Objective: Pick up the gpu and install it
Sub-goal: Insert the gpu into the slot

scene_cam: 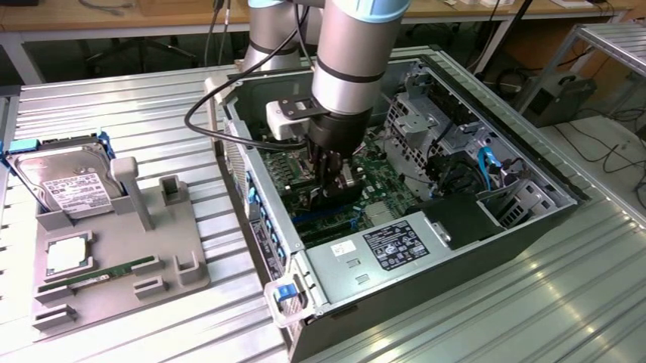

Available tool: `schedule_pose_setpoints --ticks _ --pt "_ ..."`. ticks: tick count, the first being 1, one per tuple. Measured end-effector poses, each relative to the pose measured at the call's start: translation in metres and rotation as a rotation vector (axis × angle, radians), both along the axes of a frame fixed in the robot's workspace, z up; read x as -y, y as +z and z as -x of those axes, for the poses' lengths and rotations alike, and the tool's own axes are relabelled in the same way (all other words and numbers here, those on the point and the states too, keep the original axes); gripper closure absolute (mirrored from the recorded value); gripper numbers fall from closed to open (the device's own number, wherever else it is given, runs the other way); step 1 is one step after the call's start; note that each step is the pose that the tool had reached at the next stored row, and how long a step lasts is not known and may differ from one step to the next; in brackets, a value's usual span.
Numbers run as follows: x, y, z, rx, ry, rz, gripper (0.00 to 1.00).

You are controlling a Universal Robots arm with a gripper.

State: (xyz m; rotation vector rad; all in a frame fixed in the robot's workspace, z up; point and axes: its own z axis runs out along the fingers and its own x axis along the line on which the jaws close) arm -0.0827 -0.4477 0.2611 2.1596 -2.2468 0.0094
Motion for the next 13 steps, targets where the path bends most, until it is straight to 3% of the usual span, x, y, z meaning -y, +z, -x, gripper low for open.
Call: schedule_pose_setpoints --ticks 13 --pt "-0.0004 -0.0043 -0.0001 -0.0006 -0.013 -0.0010 0.74"
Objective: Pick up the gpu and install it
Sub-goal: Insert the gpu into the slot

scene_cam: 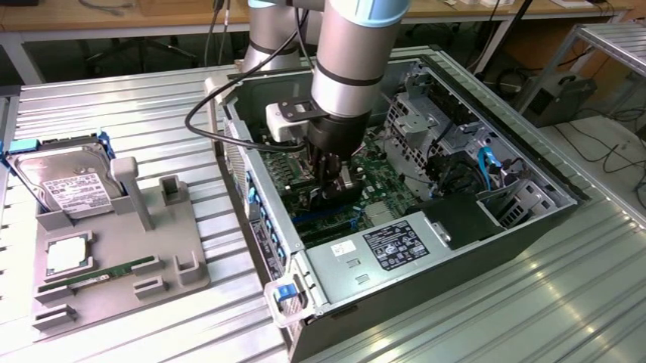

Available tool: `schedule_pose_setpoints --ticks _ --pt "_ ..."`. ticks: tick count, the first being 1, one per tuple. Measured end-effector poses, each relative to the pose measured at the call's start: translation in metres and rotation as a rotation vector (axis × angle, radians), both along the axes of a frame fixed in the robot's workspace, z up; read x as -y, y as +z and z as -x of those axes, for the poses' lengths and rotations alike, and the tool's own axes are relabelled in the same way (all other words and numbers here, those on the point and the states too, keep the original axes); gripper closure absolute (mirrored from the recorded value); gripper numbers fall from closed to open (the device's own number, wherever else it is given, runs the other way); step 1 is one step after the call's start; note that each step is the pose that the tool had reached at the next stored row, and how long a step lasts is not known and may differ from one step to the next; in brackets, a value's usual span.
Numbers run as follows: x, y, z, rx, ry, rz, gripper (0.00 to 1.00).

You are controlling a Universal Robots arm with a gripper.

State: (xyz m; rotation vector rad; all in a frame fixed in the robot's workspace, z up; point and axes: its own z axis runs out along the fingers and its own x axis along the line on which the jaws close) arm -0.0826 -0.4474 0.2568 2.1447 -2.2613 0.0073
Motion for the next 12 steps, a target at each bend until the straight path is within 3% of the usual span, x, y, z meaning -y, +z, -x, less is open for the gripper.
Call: schedule_pose_setpoints --ticks 5,12 --pt "-0.0002 0.0029 -0.0003 -0.0012 0.000 0.0001 0.74" --pt "-0.0001 0.0026 -0.0004 -0.0090 -0.002 0.0008 0.74"
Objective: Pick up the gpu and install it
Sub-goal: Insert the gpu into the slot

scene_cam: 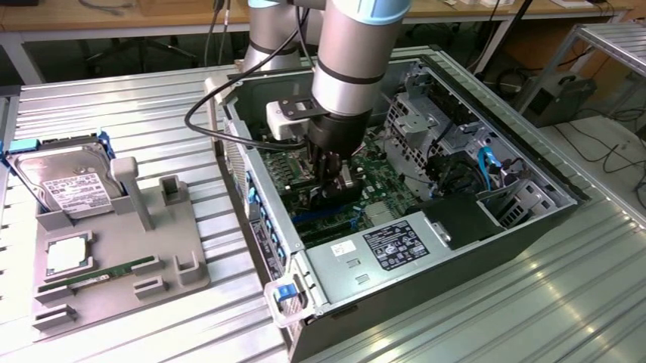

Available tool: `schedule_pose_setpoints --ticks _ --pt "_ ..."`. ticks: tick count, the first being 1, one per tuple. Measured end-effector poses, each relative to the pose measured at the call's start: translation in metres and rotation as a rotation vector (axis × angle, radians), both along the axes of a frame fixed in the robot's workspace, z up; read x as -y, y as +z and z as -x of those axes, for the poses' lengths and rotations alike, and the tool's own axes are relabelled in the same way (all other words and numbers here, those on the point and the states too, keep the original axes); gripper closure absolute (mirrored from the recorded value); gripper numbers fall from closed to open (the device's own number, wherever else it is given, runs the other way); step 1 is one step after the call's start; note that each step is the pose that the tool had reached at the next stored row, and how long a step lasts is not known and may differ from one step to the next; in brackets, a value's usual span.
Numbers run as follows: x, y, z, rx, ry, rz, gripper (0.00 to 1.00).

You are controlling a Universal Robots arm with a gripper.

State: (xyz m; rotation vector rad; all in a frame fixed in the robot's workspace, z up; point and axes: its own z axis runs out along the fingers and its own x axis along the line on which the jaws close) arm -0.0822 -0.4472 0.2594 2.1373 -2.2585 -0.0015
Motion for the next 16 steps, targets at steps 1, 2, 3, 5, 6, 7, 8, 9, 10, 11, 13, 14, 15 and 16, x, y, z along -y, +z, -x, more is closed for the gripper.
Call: schedule_pose_setpoints --ticks 1,2,3,5,6,7,8,9,10,11,13,14,15,16 --pt "0.0000 -0.0001 0.0000 -0.0011 -0.001 0.0000 0.74" --pt "0.0000 -0.0002 0.0000 -0.0022 -0.002 -0.0001 0.74" --pt "0.0000 -0.0002 0.0000 -0.0030 -0.002 -0.0001 0.74" --pt "0.0001 -0.0003 0.0000 -0.0037 -0.003 -0.0002 0.74" --pt "0.0002 -0.0003 0.0000 -0.0038 -0.003 -0.0004 0.74" --pt "0.0004 -0.0003 0.0000 -0.0038 -0.003 -0.0003 0.74" --pt "0.0007 -0.0003 0.0000 -0.0039 -0.003 0.0001 0.74" --pt "0.0009 -0.0003 0.0000 -0.0039 -0.003 0.0003 0.74" --pt "0.0010 -0.0003 0.0000 -0.0038 -0.003 0.0007 0.74" --pt "0.0013 -0.0003 0.0000 -0.0038 -0.003 0.0016 0.74" --pt "0.0015 -0.0002 0.0000 -0.0040 -0.003 0.0040 0.74" --pt "0.0015 -0.0002 0.0000 -0.0039 -0.003 0.0048 0.74" --pt "0.0015 -0.0002 0.0000 -0.0039 -0.003 0.0053 0.74" --pt "0.0015 -0.0003 0.0000 -0.0039 -0.003 0.0054 0.74"
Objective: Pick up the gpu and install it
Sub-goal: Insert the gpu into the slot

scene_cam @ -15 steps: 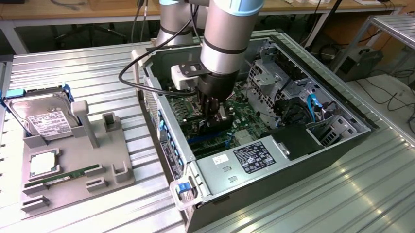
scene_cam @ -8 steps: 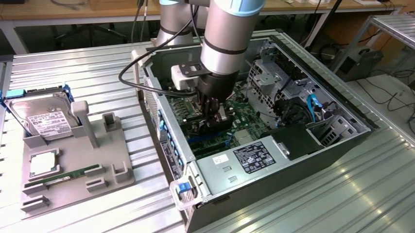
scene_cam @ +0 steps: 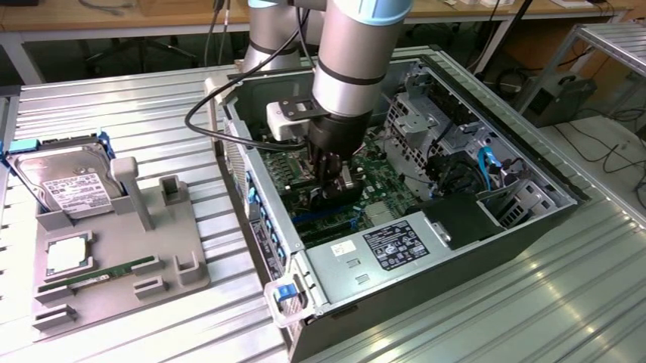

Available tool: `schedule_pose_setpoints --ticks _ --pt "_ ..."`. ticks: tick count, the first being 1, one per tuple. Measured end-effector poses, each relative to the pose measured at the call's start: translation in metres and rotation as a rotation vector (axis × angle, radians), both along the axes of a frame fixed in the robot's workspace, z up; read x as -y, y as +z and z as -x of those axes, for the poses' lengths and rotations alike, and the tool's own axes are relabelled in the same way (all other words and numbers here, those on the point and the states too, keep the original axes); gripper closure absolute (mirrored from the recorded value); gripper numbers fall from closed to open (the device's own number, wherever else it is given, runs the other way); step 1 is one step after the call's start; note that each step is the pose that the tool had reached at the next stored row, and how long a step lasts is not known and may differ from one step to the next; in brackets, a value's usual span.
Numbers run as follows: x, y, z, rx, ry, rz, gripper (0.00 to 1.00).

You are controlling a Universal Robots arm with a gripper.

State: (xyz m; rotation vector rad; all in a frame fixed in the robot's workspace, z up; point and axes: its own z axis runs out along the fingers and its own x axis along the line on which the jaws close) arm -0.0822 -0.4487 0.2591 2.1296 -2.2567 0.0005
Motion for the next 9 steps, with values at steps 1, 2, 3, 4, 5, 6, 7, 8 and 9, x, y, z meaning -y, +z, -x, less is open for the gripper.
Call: schedule_pose_setpoints --ticks 1,2,3,4,5,6,7,8,9 --pt "0.0000 -0.0001 0.0000 0.0000 0.000 0.0001 0.74" --pt "0.0000 -0.0004 0.0000 0.0000 0.000 0.0001 0.74" --pt "0.0000 -0.0008 0.0000 0.0000 0.000 0.0001 0.74" --pt "0.0000 -0.0011 0.0000 0.0000 0.000 0.0002 0.74" --pt "0.0000 -0.0015 0.0000 -0.0001 0.000 0.0004 0.74" --pt "0.0000 -0.0020 0.0001 -0.0002 0.000 0.0005 0.74" --pt "0.0000 -0.0024 0.0001 -0.0002 0.000 0.0006 0.74" --pt "0.0000 -0.0028 0.0001 -0.0003 0.000 0.0007 0.74" --pt "0.0001 -0.0032 0.0001 -0.0003 0.000 0.0007 0.74"
